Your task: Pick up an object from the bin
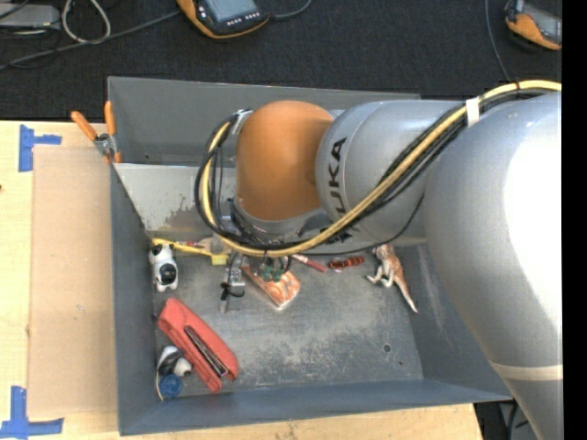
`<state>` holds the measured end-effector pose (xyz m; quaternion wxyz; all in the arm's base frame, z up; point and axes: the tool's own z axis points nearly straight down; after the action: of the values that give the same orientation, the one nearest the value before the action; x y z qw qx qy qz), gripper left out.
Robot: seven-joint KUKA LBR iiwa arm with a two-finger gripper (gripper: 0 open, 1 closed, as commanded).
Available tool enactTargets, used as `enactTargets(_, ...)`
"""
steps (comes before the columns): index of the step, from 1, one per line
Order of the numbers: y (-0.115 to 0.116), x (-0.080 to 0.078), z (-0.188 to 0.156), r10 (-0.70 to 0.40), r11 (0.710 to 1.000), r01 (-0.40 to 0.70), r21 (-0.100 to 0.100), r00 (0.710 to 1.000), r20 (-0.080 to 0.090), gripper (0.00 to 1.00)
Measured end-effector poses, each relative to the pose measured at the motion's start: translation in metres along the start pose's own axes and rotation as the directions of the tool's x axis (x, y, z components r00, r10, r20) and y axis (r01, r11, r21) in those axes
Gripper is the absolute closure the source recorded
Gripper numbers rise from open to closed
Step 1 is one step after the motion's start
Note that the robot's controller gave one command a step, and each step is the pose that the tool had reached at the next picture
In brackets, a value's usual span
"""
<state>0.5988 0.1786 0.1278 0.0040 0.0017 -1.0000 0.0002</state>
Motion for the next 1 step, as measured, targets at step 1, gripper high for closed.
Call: enactTargets(1,-0.0004,-0.0011,-0.0042,0.002,1.0,-0.002,-0.001,1.0,0.005,0.0)
